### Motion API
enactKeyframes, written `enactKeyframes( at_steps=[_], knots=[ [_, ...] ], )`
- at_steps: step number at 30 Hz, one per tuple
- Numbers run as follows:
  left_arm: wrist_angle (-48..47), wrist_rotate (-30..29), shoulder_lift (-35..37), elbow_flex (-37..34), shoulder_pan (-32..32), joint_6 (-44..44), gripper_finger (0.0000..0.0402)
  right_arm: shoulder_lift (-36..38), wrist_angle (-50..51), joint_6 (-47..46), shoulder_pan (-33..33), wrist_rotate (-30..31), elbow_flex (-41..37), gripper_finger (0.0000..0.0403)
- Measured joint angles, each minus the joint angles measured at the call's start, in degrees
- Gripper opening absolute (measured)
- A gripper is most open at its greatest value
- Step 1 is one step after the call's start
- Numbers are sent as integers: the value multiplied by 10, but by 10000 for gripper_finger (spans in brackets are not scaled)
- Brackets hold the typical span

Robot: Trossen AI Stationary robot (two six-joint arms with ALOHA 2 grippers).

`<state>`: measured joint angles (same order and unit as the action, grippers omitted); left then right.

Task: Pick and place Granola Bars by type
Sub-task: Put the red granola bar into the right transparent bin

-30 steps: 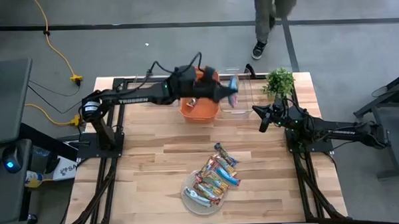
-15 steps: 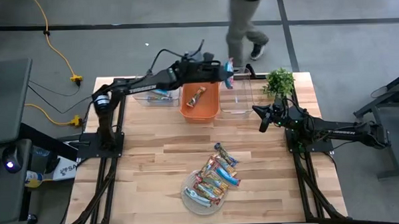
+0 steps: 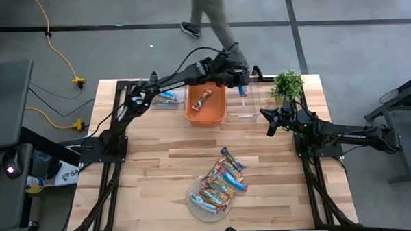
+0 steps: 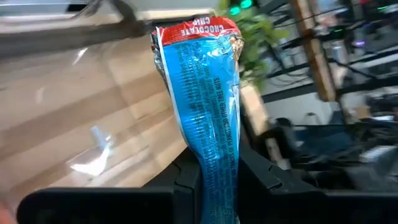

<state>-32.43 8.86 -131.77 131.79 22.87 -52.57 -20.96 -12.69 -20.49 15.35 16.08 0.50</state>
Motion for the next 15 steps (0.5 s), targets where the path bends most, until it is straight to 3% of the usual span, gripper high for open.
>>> enactKeyframes(
  at_steps=[3, 15],
  knots=[
    [-20, -2, -27, 29, -1, -2, 62, 0, 0, 0, 0, 0, 0, 0],
    [-73, -11, -44, 26, 0, 16, 65, 0, 0, 0, 0, 0, 0, 0]
  ],
)
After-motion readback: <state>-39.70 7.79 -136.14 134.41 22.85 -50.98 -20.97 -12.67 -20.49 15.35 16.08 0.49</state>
